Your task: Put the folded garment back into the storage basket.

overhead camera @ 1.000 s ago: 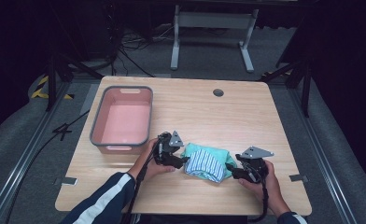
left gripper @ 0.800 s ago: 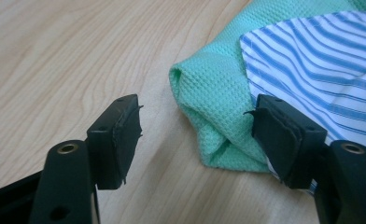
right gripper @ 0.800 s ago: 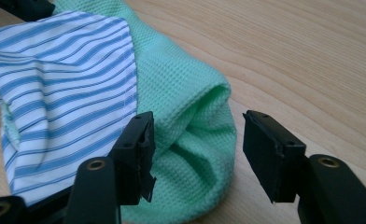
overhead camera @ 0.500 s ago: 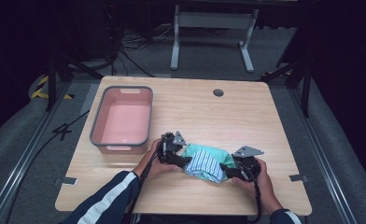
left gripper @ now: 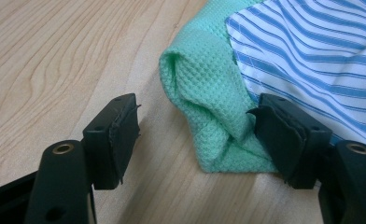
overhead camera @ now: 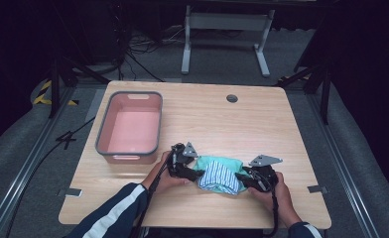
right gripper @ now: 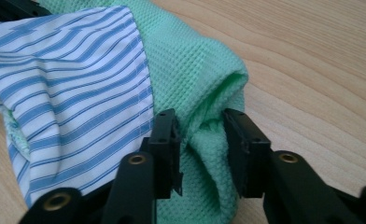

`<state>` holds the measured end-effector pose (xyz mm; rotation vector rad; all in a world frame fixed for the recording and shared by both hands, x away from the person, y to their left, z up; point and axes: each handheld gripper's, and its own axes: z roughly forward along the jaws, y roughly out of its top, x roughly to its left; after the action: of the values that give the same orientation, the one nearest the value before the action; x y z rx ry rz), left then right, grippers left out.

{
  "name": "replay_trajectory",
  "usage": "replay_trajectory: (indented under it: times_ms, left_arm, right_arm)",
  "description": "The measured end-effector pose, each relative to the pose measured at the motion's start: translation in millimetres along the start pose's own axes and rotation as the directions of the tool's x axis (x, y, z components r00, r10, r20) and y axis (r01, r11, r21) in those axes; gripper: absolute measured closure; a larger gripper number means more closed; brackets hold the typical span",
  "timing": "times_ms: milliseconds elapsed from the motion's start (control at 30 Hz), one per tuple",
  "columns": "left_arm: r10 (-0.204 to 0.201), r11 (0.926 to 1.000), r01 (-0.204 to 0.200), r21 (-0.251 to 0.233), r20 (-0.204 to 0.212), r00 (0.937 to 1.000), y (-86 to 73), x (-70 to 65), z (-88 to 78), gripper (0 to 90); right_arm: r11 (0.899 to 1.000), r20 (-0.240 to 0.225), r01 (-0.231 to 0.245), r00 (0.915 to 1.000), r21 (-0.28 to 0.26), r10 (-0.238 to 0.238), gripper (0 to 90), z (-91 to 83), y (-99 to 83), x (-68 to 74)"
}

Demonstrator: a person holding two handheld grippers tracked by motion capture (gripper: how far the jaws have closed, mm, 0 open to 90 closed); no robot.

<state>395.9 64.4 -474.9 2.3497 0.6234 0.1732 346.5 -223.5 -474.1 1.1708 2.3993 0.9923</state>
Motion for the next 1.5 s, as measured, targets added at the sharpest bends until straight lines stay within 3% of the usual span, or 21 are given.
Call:
replay_trajectory:
  times_ms: [133, 200, 467, 733, 967, 1167, 1333, 1500]
  left_arm:
    - [0.012, 0.9999, -0.012, 0.001, 0.031, 0.9995, 1.0, -2.5, -0.9, 43.2]
    - [0.017, 0.9999, -0.017, 0.002, 0.046, 0.9988, 1.6, -4.4, -1.5, 53.7]
    - [0.001, 0.9999, -0.002, 0.011, 0.118, 0.993, 3.5, -5.5, -1.3, 77.8]
    - [0.01, 0.9997, -0.012, 0.02, 0.097, 0.9953, 9.8, -8.5, -5.7, 81.7]
    - [0.053, 0.9974, -0.057, 0.043, 0.088, 0.9947, 20.3, -9.0, -12.0, 81.9]
    - [0.06, 0.9975, -0.062, 0.034, 0.055, 0.9967, 27.7, -4.5, -21.9, 82.1]
    - [0.038, 0.999, -0.039, 0.024, 0.054, 0.9978, 30.5, 0.7, -29.3, 82.3]
    - [0.045, 0.9985, -0.046, 0.029, 0.042, 0.9981, 37.3, 4.6, -36.2, 82.4]
  right_arm:
    - [1.0, -0.008, -0.01, 0.9999, -0.001, 0.01, 74.6, 0.0, 0.4, -1.3]
    - [1.0, -0.001, 0.0, 1.0, -0.001, 0.0, 78.4, 0.2, 0.6, -1.2]
    - [1.0, 0.002, 0.002, 1.0, 0.002, -0.002, 81.6, 0.8, 2.8, -0.7]
    - [1.0, -0.004, -0.005, 1.0, -0.01, 0.005, 82.6, -6.6, 6.5, -3.0]
    - [0.999, -0.015, -0.021, 0.9997, -0.049, 0.02, 82.7, -17.5, 16.1, -7.2]
    - [0.998, -0.021, -0.019, 0.9996, -0.054, 0.018, 82.7, -21.9, 27.2, -7.5]
    - [0.999, -0.028, -0.017, 0.9995, -0.05, 0.015, 82.8, -19.5, 32.7, -6.4]
    - [0.998, -0.036, -0.019, 0.9992, -0.058, 0.017, 82.8, -21.1, 43.7, -5.8]
